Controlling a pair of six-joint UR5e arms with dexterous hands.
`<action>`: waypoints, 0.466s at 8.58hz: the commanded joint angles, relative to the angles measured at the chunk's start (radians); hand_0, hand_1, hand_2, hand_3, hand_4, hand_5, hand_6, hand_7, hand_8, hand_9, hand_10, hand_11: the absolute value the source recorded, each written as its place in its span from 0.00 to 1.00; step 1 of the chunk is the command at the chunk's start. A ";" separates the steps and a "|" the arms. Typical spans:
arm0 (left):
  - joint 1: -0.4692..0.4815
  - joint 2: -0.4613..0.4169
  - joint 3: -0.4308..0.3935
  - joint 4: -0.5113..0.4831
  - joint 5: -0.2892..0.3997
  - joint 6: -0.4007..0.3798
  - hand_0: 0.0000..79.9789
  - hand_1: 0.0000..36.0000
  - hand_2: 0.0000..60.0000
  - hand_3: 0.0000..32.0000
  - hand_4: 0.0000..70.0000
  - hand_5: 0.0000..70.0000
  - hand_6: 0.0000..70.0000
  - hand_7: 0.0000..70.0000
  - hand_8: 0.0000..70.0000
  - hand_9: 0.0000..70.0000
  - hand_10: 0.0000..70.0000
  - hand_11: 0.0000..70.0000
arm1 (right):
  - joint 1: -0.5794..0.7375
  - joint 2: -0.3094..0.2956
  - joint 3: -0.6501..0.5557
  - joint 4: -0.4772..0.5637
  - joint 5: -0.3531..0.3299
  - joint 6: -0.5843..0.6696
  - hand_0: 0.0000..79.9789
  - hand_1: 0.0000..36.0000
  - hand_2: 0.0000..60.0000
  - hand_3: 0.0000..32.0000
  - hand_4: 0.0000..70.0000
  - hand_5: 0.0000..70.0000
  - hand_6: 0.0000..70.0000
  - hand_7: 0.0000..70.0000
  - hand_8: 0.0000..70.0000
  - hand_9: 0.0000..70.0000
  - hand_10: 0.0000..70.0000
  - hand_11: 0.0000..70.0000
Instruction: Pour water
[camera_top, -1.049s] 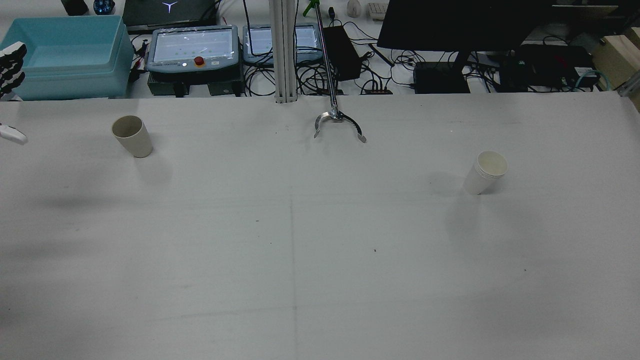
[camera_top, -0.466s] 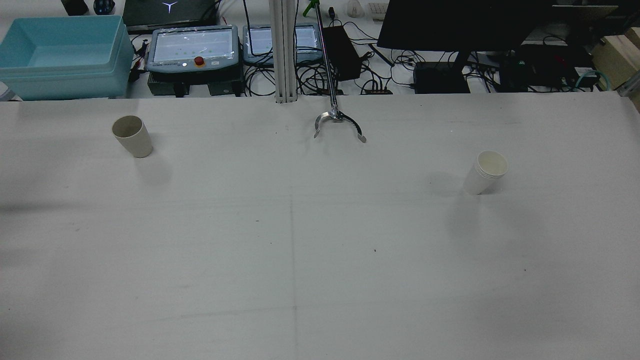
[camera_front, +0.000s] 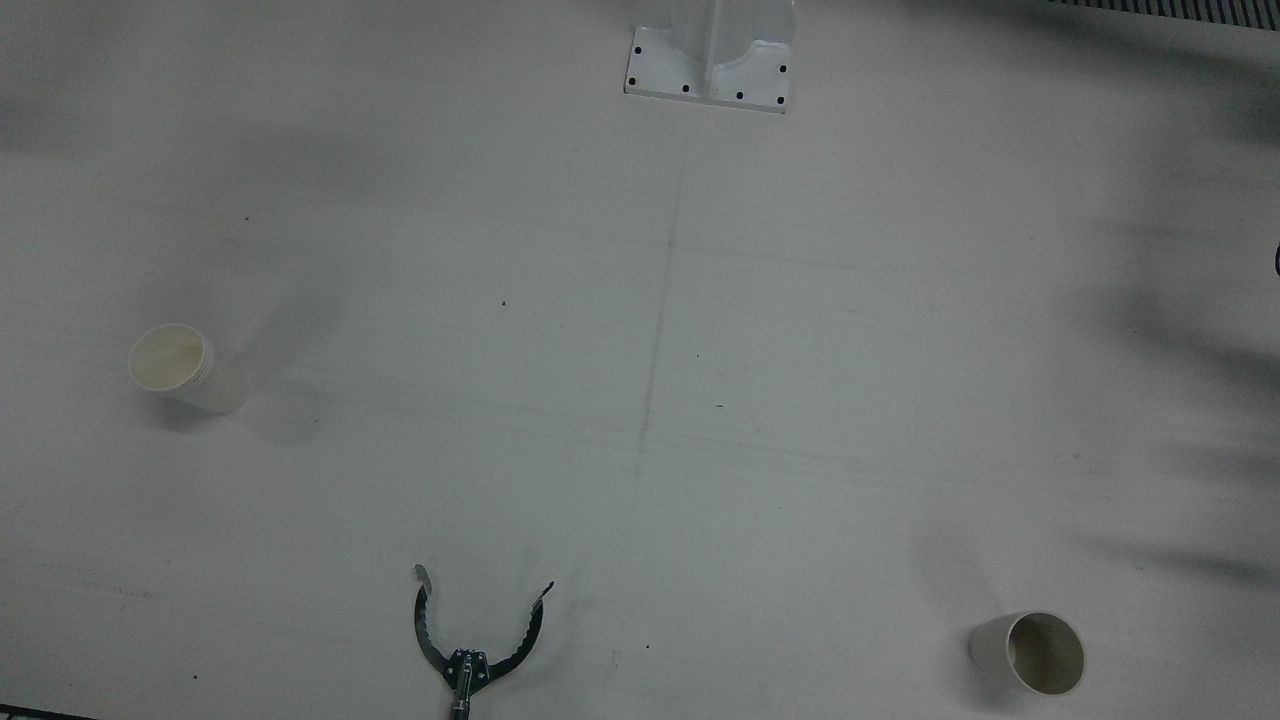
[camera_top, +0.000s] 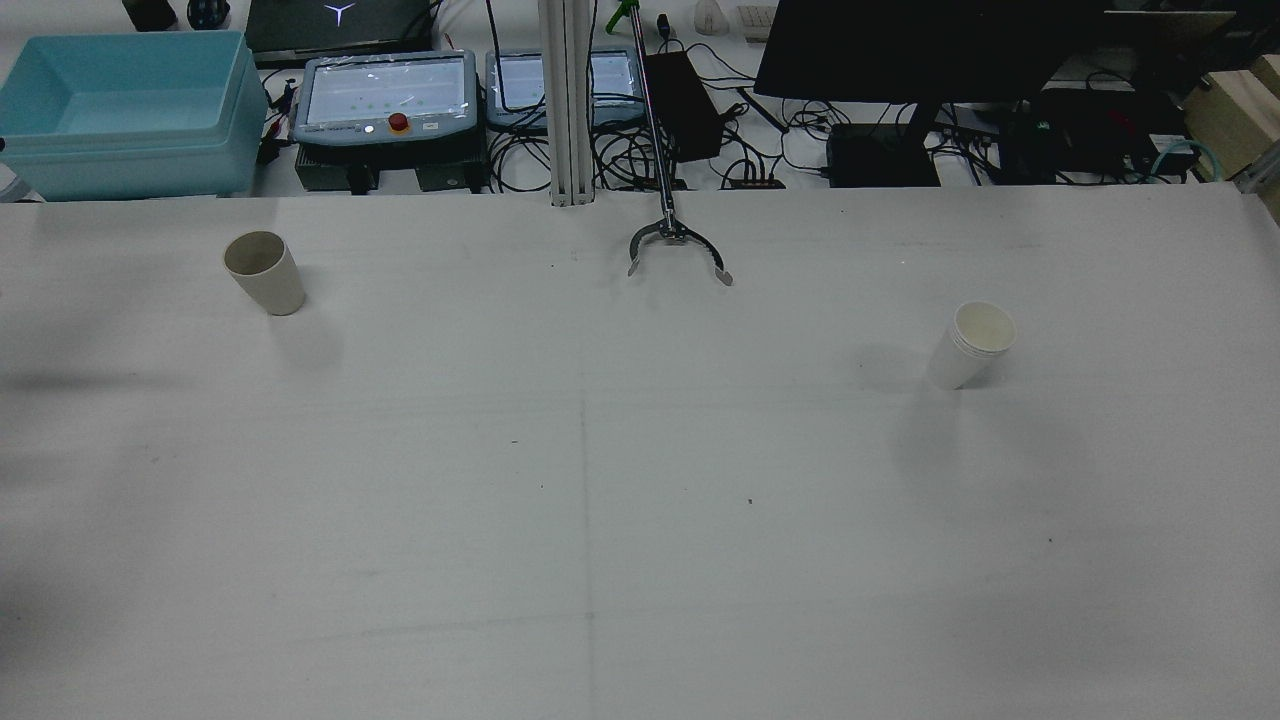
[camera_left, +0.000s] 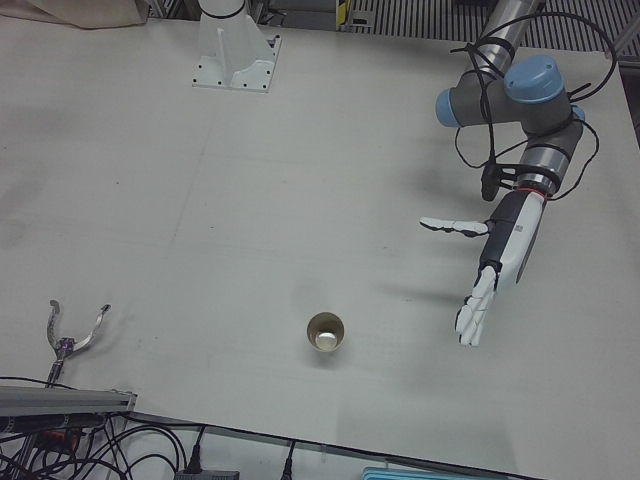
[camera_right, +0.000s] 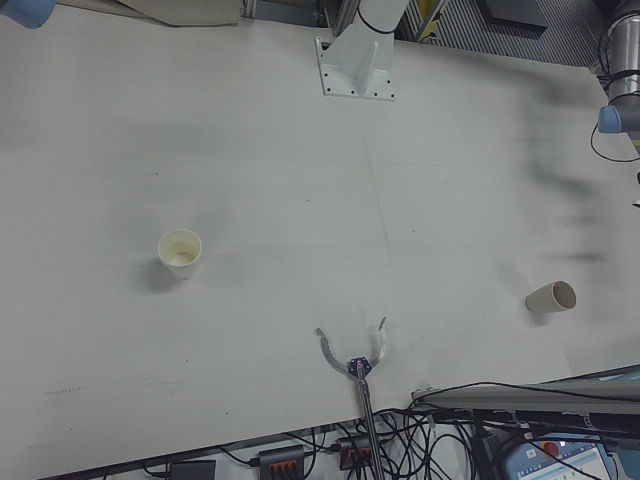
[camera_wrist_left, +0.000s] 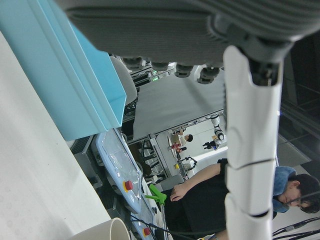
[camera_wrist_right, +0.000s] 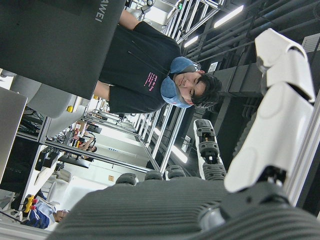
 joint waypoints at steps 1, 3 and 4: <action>0.101 -0.085 0.060 -0.042 -0.006 0.069 0.90 0.72 0.00 0.02 0.16 0.03 0.00 0.08 0.00 0.00 0.01 0.06 | -0.022 0.000 0.000 -0.001 0.002 -0.005 0.59 0.48 0.40 0.02 0.21 0.11 0.02 0.09 0.00 0.00 0.00 0.00; 0.187 -0.125 0.122 -0.098 -0.068 0.126 0.93 0.75 0.00 0.02 0.15 0.03 0.00 0.07 0.00 0.00 0.01 0.06 | -0.033 -0.002 0.000 -0.009 0.002 -0.004 0.59 0.47 0.38 0.03 0.19 0.10 0.02 0.08 0.00 0.00 0.00 0.00; 0.192 -0.158 0.168 -0.120 -0.104 0.127 0.91 0.74 0.00 0.01 0.15 0.03 0.00 0.07 0.00 0.00 0.01 0.06 | -0.036 -0.002 0.001 -0.009 0.002 -0.004 0.59 0.47 0.38 0.04 0.19 0.10 0.02 0.08 0.00 0.00 0.00 0.00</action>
